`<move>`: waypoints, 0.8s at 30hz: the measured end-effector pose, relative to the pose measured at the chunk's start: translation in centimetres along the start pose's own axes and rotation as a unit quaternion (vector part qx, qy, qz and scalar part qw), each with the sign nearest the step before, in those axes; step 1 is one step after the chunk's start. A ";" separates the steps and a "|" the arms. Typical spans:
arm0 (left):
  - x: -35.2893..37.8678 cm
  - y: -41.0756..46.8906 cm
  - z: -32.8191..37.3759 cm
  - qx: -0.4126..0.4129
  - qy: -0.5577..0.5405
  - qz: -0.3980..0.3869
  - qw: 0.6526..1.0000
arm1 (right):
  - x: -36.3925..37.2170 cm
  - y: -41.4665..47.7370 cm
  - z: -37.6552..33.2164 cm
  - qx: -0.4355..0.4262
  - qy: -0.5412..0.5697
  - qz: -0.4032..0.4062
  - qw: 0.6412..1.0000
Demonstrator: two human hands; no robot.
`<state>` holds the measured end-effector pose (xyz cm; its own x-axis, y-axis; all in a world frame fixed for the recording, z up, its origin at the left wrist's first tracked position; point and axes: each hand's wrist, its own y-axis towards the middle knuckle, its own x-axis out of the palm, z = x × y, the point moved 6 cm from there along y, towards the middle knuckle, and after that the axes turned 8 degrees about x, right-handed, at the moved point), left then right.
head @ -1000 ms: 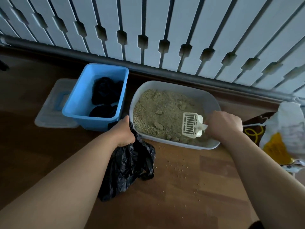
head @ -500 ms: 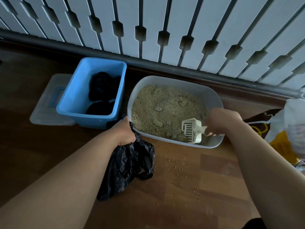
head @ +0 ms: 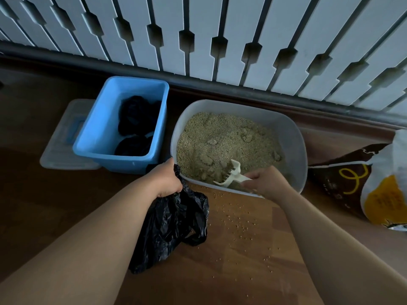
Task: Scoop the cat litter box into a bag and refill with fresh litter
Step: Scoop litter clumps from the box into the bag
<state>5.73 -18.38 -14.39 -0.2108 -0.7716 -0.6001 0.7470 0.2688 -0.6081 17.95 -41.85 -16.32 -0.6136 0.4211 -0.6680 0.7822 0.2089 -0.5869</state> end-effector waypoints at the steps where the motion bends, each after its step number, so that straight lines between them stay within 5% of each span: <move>1: -0.1 0.0 0.1 0.000 0.000 -0.002 1.000 | 0.8 0.0 -0.7 -0.009 0.004 0.009 1.000; 24: -0.1 -1.2 -0.3 -0.016 -0.022 0.001 1.000 | 3.3 -0.1 -1.6 -0.034 0.240 0.060 0.968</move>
<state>4.67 -18.47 -13.73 -0.1800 -0.7954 -0.5788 0.7275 0.2884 -0.6226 16.00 -39.12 -17.71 -0.4104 0.8037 -0.4309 0.8600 0.1840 -0.4759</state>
